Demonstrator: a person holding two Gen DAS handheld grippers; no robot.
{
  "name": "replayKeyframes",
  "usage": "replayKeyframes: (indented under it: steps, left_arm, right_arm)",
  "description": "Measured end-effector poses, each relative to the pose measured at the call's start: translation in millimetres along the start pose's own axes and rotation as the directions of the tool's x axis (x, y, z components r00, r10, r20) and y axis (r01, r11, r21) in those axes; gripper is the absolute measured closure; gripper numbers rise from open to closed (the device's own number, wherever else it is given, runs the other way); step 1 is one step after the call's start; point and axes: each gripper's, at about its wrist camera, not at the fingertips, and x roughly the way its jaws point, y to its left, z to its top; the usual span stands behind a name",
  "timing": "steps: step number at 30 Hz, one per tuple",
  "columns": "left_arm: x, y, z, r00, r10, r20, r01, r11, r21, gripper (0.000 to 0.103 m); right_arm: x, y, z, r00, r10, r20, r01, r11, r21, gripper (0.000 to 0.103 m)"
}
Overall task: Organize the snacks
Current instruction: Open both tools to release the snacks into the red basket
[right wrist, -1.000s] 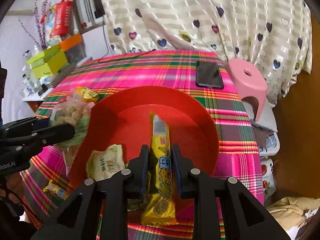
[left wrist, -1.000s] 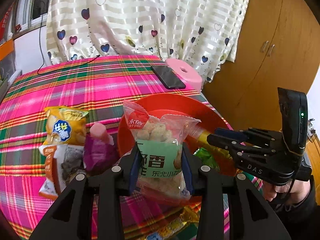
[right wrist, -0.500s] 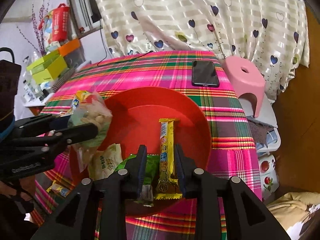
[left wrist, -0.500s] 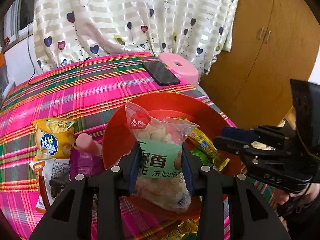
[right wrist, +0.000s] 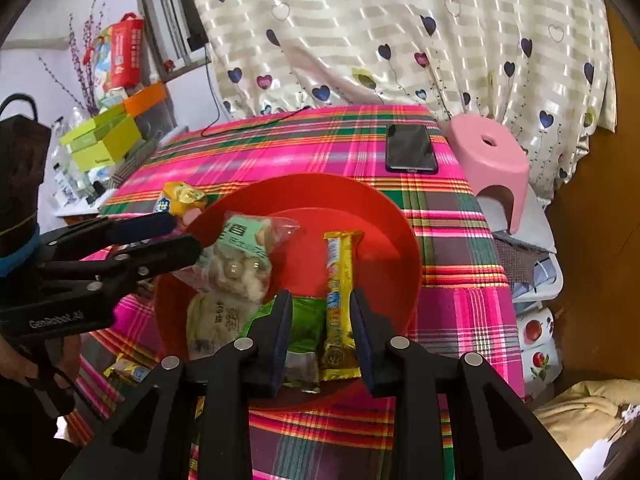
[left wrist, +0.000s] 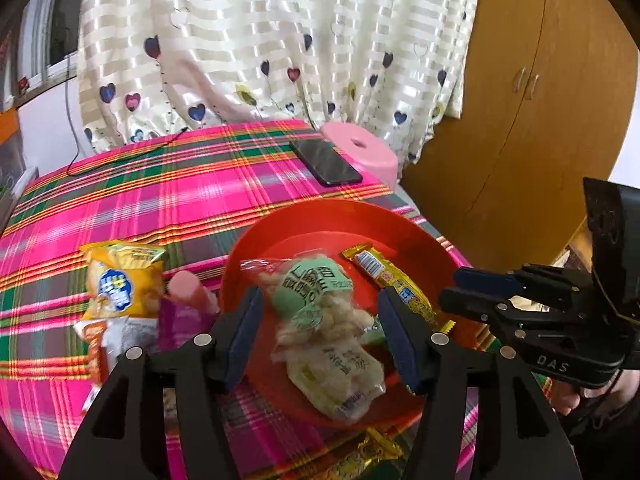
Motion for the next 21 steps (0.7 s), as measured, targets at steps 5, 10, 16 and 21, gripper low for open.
replayKeyframes:
  steps: [5,10,16,21]
  left_arm:
    - [-18,11,-10,1.000,-0.006,0.005,0.006,0.999,-0.031,0.043]
    - [-37,19,-21,0.999,-0.031,0.023,0.033,0.997,-0.064,0.043]
    - [-53,15,-31,0.999,-0.024,0.038,0.026,0.998,-0.052,0.043]
    - [-59,13,-39,0.999,-0.015,0.033,0.017,0.999,-0.049,0.043]
  right_arm:
    - [-6,12,-3,1.000,0.003,0.011,-0.003,1.000,-0.013,0.074]
    - [-16,27,-8,1.000,0.012,0.024,-0.011,1.000,-0.022,0.073]
    - [-30,44,-11,0.999,0.021,0.041,-0.019,0.998,-0.052,0.070]
    - [-39,55,-16,0.999,0.026,0.048,-0.022,0.997,-0.075,0.066]
